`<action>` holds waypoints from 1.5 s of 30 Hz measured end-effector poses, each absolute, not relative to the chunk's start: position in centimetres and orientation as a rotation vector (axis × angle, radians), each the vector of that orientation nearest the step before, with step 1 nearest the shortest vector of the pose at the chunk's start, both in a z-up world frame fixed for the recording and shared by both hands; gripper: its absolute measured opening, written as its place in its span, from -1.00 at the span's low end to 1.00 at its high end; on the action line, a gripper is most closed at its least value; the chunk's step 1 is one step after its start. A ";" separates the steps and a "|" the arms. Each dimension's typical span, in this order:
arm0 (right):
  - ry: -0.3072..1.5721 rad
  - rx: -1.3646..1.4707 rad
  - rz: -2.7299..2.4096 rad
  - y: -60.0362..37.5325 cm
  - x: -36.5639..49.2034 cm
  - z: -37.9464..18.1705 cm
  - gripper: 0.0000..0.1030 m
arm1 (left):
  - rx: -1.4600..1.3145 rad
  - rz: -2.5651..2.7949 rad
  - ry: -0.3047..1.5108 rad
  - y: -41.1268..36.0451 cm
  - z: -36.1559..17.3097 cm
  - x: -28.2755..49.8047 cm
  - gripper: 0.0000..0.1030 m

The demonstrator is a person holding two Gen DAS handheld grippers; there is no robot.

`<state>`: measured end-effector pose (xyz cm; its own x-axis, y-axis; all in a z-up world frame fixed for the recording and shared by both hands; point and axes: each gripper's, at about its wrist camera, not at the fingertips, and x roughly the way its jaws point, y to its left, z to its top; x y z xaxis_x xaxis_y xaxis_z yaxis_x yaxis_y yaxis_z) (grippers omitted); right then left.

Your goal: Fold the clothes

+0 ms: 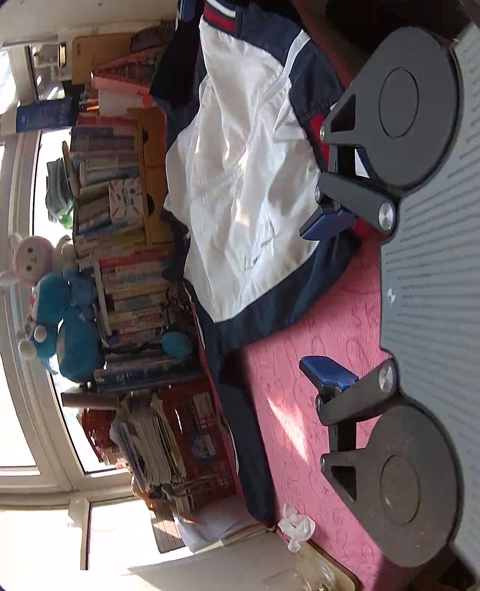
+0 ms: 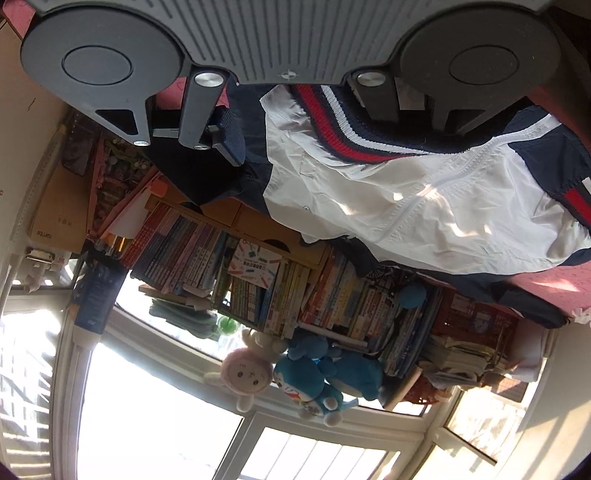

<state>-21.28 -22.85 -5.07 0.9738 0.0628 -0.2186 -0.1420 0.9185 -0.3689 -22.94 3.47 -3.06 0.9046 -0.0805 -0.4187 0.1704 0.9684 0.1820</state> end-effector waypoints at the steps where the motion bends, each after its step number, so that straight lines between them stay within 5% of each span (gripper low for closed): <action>1: 0.203 -0.385 0.111 -22.8 -21.1 -4.8 0.03 | 0.231 -0.208 0.412 1.9 -3.2 -22.8 0.44; 9: 0.218 -0.140 0.113 -25.1 -20.4 -1.8 0.02 | 0.461 -0.268 0.287 -5.9 -5.8 -20.6 0.56; 23: 0.217 -0.265 0.075 -24.5 -20.8 -3.2 0.04 | 0.550 0.341 0.342 4.4 -5.3 -19.4 0.61; 25: 0.198 -0.324 0.043 -23.9 -21.2 -3.3 0.03 | 0.570 0.508 0.309 6.0 -4.2 -19.3 0.31; 33: 0.418 -0.332 -0.047 -28.2 -21.9 -7.4 0.03 | 0.160 0.677 0.441 16.5 -1.9 -22.8 0.20; 41: 0.381 -0.325 0.000 -26.4 -22.9 -7.0 0.03 | 0.015 -0.028 0.507 9.4 -2.2 -22.5 0.61; 45: 0.397 -0.334 -0.003 -26.2 -23.4 -7.4 0.03 | -0.098 -0.153 0.588 7.0 -3.8 -21.4 0.65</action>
<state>-23.40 -26.16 -7.40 0.9230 -0.0682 -0.3787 -0.0616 0.9454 -0.3202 -21.43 6.99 -3.81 0.8213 -0.1719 -0.5440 0.1160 0.9839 -0.1357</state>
